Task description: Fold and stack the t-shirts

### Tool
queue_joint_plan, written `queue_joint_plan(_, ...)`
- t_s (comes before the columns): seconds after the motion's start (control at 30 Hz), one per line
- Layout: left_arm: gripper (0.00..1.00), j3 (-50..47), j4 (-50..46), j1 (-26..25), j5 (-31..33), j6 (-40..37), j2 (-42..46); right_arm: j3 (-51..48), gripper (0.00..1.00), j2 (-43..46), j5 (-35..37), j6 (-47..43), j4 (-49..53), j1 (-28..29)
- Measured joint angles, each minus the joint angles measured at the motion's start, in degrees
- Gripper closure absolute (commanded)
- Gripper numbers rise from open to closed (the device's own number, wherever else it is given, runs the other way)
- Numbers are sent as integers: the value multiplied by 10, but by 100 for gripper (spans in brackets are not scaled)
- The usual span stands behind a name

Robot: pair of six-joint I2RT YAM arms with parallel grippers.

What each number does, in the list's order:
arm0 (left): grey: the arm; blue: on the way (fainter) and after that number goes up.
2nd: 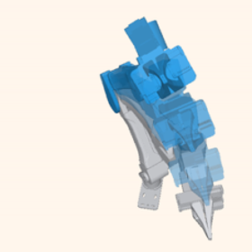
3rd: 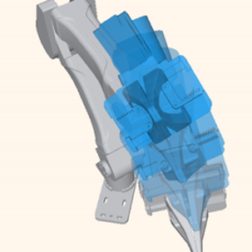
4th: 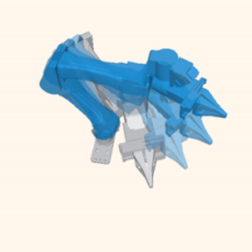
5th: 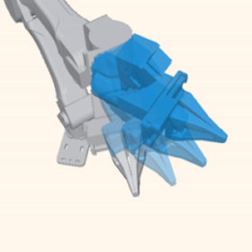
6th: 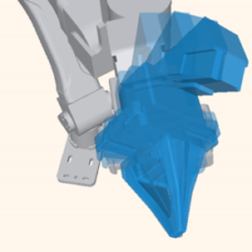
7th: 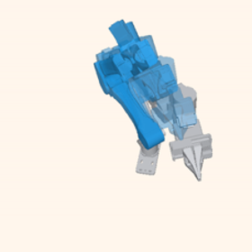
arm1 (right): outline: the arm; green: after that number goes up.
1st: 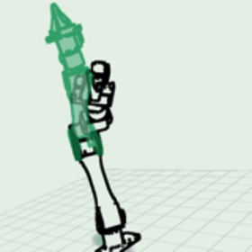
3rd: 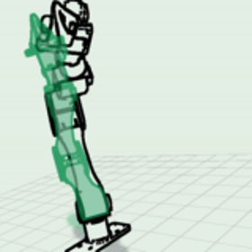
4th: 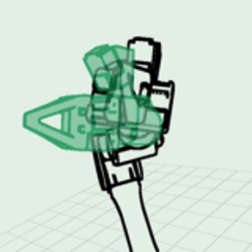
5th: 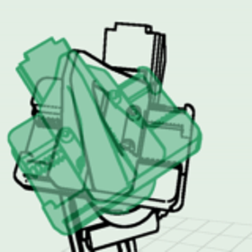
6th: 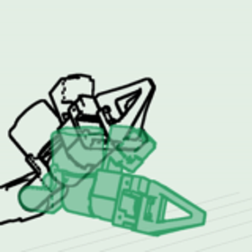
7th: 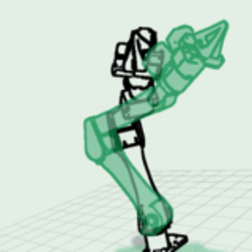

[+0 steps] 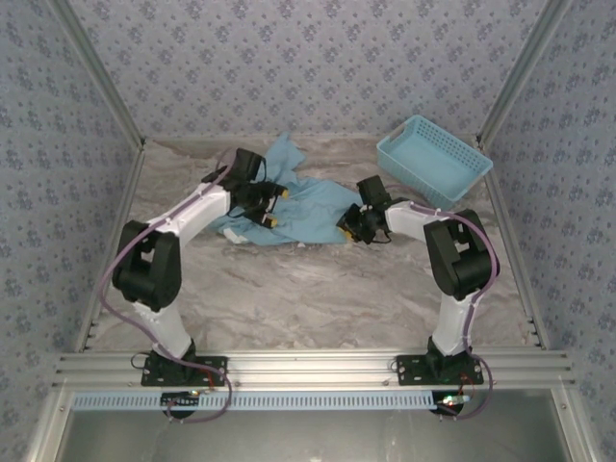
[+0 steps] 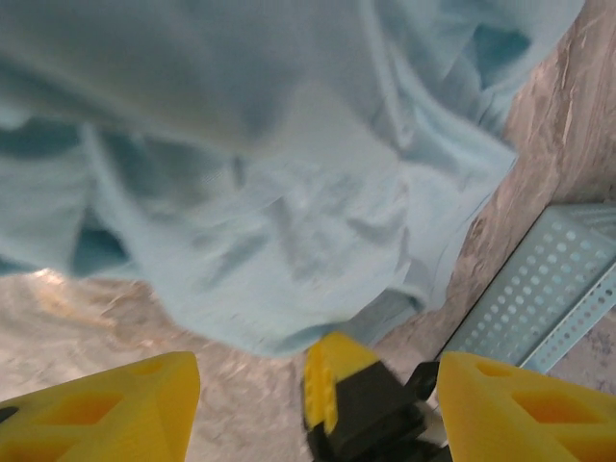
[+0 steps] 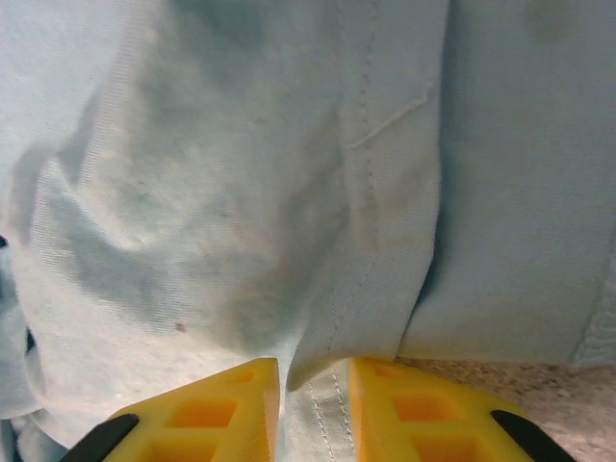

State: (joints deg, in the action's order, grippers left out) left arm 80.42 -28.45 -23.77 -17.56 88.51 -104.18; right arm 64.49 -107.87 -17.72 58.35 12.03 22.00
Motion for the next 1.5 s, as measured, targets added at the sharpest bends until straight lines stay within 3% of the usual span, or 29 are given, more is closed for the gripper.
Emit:
queue_joint_plan(0.13, 30, 42, -2, 0, 23, 16, -40, -21, 57, 25, 8, 2, 11, 0)
queue_joint_plan(0.37, 32, 82, -7, -9, 41, 70, -105, -41, 56, 49, 8, 1, 23, -2)
queue_joint_plan(0.43, 37, 91, -15, -12, 49, 87, -119, -42, 56, 49, 8, 1, 27, -4)
queue_joint_plan(0.5, 48, 94, -20, -14, 58, 102, -126, -42, 56, 49, 8, 1, 28, -8)
queue_joint_plan(0.63, 87, 123, -33, -7, 71, 113, -152, -42, 57, 49, 8, -2, 28, -10)
queue_joint_plan(0.73, 100, 133, -34, 5, 77, 108, -163, -42, 57, 48, 7, -3, 25, -10)
queue_joint_plan(0.83, 100, 133, -35, 15, 80, 99, -161, -42, 60, 44, 7, -2, 18, -10)
queue_joint_plan(0.97, 100, 114, -34, 22, 80, 83, -136, -29, 73, 21, 1, 4, 5, -10)
queue_joint_plan(1.1, 100, 85, -34, 25, 80, 61, -71, -22, 99, 0, -6, 16, -9, -7)
queue_joint_plan(1.33, 100, 0, -22, 54, 76, 43, 81, -19, 100, 8, 3, 27, -12, -7)
queue_joint_plan(1.5, 100, -51, -25, 67, 78, 41, 114, -18, 100, 69, 25, 18, 7, -11)
